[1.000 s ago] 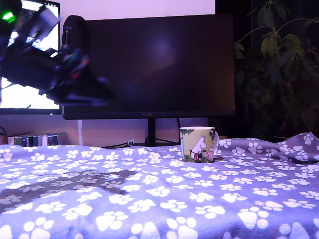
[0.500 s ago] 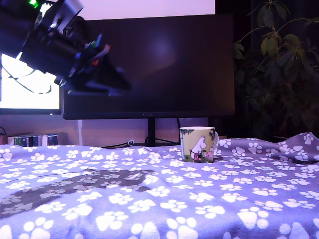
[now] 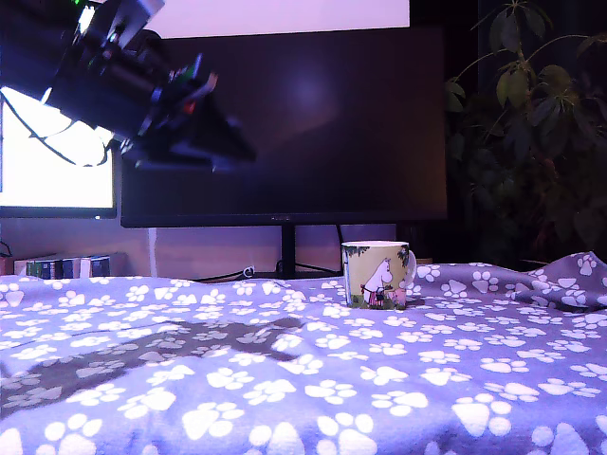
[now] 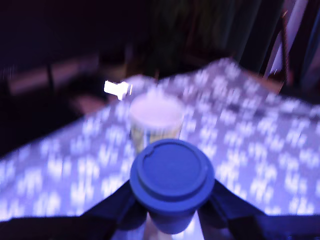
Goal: Pick up the coffee capsules on the table and drop them inside the coffee cup
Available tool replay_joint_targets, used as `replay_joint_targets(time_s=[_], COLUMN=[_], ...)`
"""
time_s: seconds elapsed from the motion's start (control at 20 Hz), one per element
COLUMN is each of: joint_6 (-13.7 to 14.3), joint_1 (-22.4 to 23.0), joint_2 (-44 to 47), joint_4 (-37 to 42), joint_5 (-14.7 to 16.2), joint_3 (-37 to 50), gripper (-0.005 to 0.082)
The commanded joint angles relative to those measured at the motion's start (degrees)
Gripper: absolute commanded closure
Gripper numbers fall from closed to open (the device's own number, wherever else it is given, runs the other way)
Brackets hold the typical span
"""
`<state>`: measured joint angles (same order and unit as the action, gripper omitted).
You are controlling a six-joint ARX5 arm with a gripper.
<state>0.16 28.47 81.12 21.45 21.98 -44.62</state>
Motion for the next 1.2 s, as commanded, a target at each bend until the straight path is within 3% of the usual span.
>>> replay_joint_targets(time_s=[0.0, 0.25, 0.75, 1.15], joint_6=[-0.1, -0.1, 0.3, 0.3], joint_1=[0.6, 1.7, 4.0, 4.7], joint_2=[1.0, 4.3, 14.7, 18.0], joint_4=[0.8, -0.3, -10.5, -15.5], joint_5=[0.0, 0.0, 0.0, 0.0], joint_3=[-1.4, -5.2, -18.4, -24.7], gripper=[0.0664, 0.0664, 0.0660, 0.0660])
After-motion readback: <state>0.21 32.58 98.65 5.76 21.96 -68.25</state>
